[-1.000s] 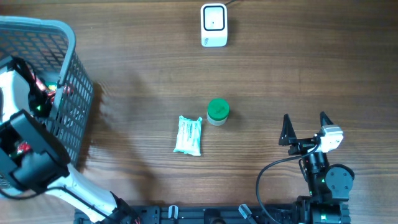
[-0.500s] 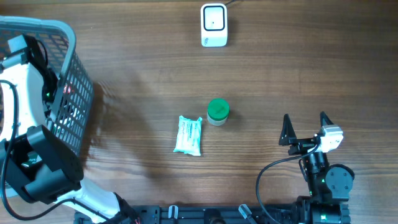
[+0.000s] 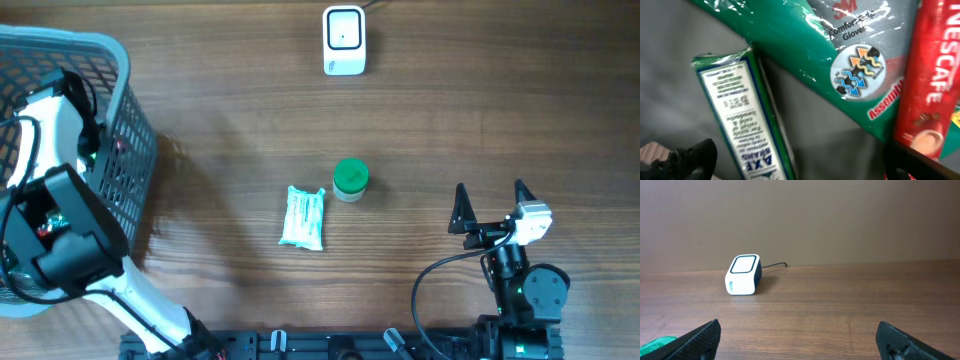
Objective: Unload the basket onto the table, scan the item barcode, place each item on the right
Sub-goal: 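Reach into the basket and grasp the small green-white medicine box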
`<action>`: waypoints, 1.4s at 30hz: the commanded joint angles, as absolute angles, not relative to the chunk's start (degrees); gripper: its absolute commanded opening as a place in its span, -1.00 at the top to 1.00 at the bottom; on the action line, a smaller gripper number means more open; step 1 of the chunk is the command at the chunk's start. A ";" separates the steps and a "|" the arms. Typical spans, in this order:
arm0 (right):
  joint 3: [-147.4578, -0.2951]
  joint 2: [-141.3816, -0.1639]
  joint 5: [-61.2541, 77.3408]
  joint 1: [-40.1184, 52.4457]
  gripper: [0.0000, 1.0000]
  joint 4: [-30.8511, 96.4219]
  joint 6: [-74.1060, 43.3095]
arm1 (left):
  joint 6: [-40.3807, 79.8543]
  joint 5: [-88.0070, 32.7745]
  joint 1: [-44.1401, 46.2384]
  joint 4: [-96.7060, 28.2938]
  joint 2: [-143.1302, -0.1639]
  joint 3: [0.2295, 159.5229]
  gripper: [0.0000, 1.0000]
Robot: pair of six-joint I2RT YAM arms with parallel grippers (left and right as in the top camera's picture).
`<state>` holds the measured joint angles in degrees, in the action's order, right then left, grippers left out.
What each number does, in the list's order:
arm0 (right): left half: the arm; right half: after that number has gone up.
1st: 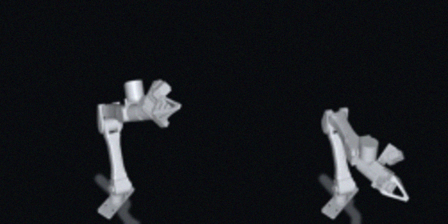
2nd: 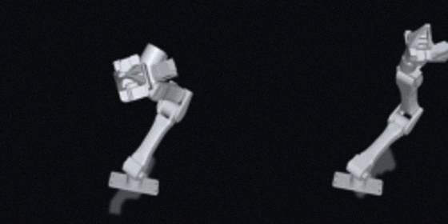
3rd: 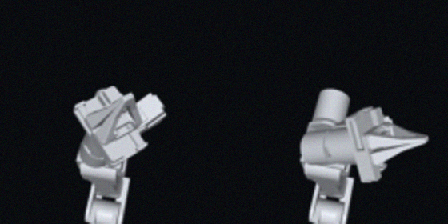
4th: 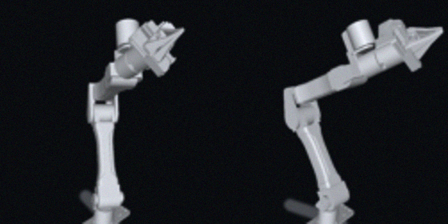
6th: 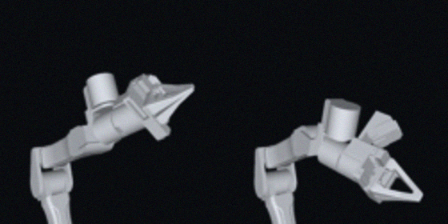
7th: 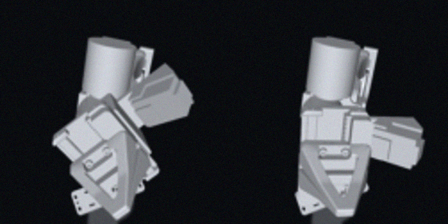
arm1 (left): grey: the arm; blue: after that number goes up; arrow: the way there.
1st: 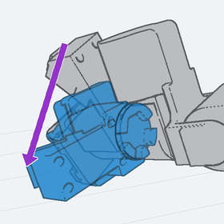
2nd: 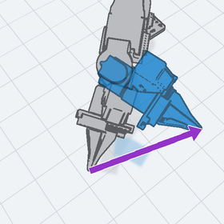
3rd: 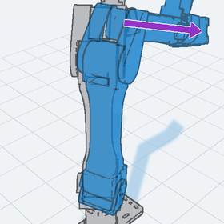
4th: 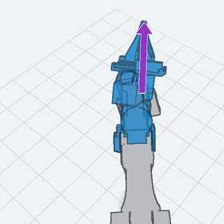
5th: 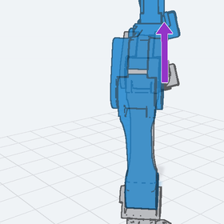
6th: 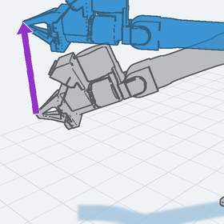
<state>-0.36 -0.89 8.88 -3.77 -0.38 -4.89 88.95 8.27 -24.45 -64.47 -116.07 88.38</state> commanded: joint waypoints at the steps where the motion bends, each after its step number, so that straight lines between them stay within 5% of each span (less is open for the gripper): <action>1: -0.30 -0.54 8.49 -3.55 -1.00 -0.56 -4.49 | 88.88 4.71 -23.83 -64.95 -117.86 88.36 -1.00; 4: -0.30 -0.54 8.49 -3.55 -0.99 -0.56 -4.49 | 88.90 4.71 -23.83 -64.69 -117.91 86.94 -0.92; 9: -0.30 -0.54 8.49 -3.55 -1.00 -0.56 -4.51 | 88.88 4.71 -23.83 -63.18 -117.93 84.29 -0.42; 15: -0.30 -0.54 8.49 -3.55 -1.00 -0.56 -4.51 | 88.64 4.75 -23.83 -62.00 -117.93 81.10 -0.20; 21: -0.30 -0.54 8.49 -3.55 -0.99 -0.56 -4.51 | 88.66 5.39 -23.83 -66.30 -117.93 80.82 0.43; 25: -0.30 -0.54 8.49 -3.55 -1.00 -0.56 -4.51 | 88.66 7.62 -23.86 -66.92 -117.86 80.88 0.66; 42: -0.30 -0.54 8.49 -3.55 -0.99 -0.56 -4.51 | 78.35 17.02 -23.90 -77.38 -98.80 104.14 0.57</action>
